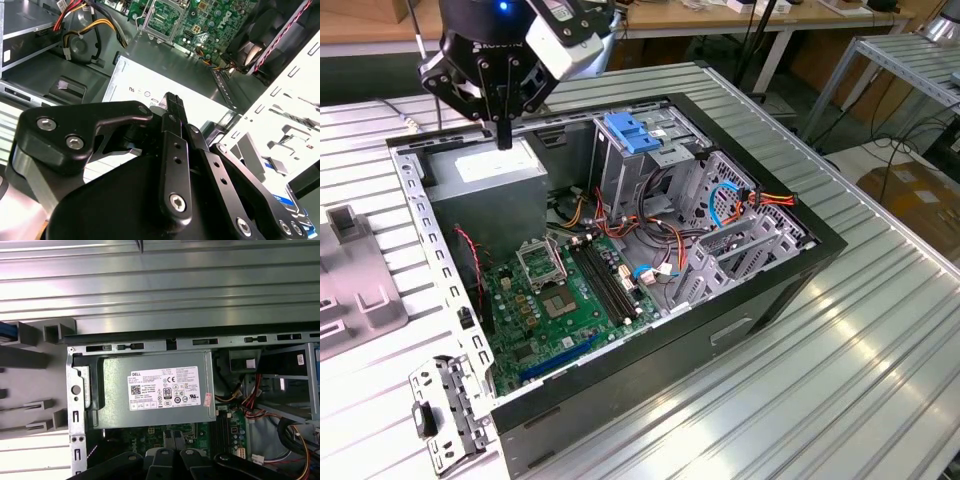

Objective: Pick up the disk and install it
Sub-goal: 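Reach for the disk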

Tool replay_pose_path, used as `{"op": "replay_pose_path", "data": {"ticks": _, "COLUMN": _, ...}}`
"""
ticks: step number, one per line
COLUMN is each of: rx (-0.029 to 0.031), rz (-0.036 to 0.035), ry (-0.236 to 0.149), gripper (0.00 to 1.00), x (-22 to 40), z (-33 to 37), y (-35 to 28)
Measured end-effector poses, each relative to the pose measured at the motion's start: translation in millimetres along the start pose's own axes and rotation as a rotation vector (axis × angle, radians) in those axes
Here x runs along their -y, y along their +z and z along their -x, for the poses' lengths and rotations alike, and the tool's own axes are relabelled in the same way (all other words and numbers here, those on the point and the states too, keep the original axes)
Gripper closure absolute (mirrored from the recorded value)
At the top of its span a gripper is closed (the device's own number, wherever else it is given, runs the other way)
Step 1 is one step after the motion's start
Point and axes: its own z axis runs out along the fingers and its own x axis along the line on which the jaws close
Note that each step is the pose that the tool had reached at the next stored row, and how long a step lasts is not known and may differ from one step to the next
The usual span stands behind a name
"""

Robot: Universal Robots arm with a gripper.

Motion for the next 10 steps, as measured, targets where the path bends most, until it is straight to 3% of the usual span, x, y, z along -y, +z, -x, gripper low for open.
{"op": "replay_pose_path", "data": {"ticks": 10, "rx": 0.0000, "rz": 0.0000, "ry": 0.000, "gripper": 0.89, "x": 0.3, "z": -3.8, "y": -0.1}}
